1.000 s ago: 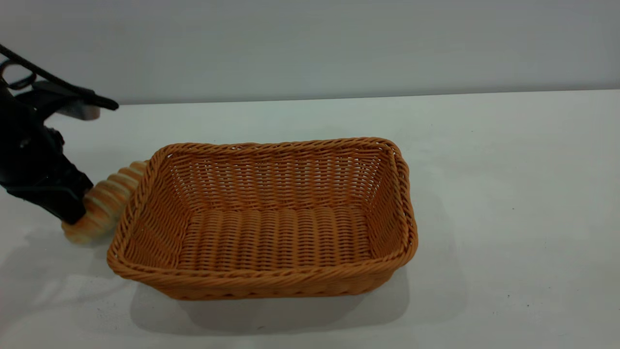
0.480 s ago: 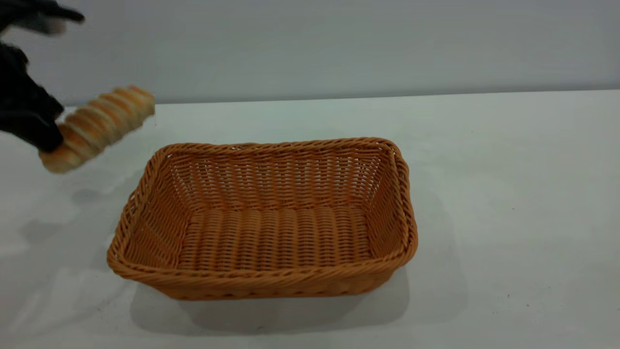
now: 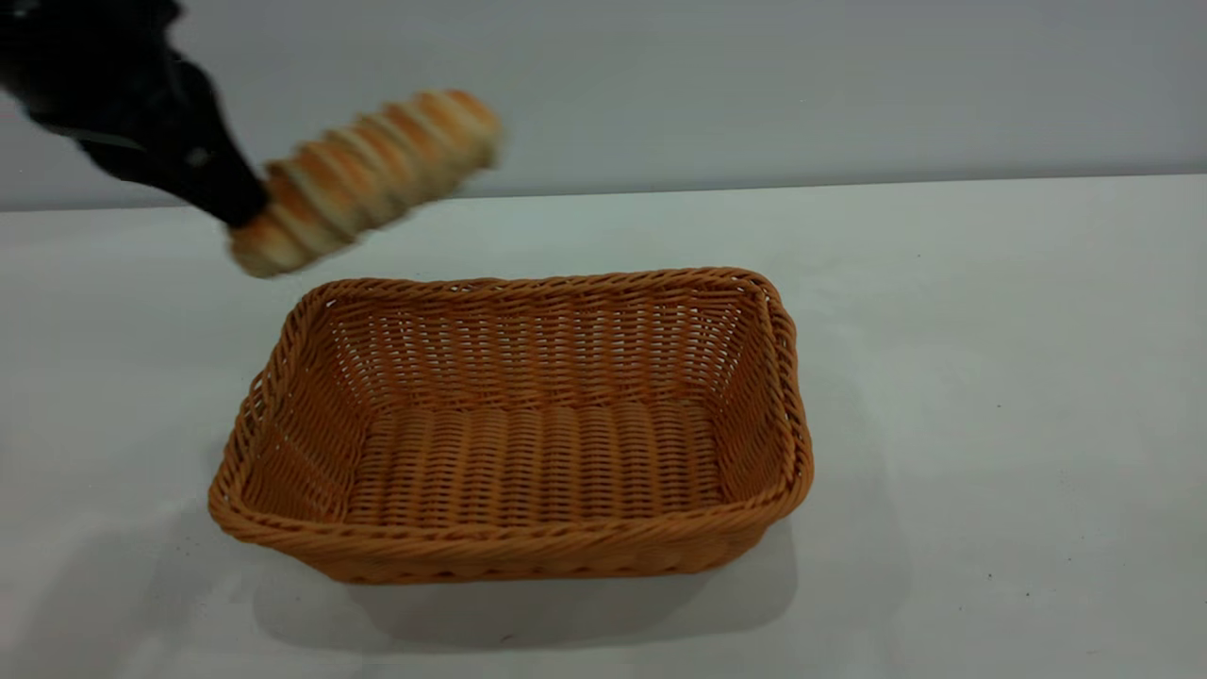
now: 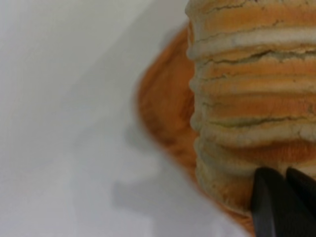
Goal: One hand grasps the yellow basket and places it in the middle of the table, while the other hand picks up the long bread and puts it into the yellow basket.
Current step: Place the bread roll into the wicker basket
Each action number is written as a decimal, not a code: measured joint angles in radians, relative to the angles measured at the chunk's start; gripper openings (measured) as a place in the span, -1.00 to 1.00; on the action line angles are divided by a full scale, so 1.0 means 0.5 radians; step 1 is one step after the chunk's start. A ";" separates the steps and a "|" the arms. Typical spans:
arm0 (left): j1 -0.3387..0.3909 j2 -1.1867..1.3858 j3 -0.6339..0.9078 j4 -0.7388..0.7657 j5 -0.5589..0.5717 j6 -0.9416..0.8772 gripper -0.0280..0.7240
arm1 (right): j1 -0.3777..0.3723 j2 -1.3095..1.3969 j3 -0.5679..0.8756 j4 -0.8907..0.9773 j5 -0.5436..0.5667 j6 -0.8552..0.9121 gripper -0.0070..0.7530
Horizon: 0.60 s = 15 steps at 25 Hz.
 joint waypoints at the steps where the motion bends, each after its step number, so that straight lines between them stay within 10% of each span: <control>1: -0.031 0.000 0.000 -0.011 0.029 0.044 -0.92 | 0.000 0.000 0.000 0.000 0.000 0.000 -0.14; 15: -0.118 0.106 0.000 -0.084 0.225 0.255 -0.92 | 0.000 0.000 0.000 0.001 0.000 0.009 -0.14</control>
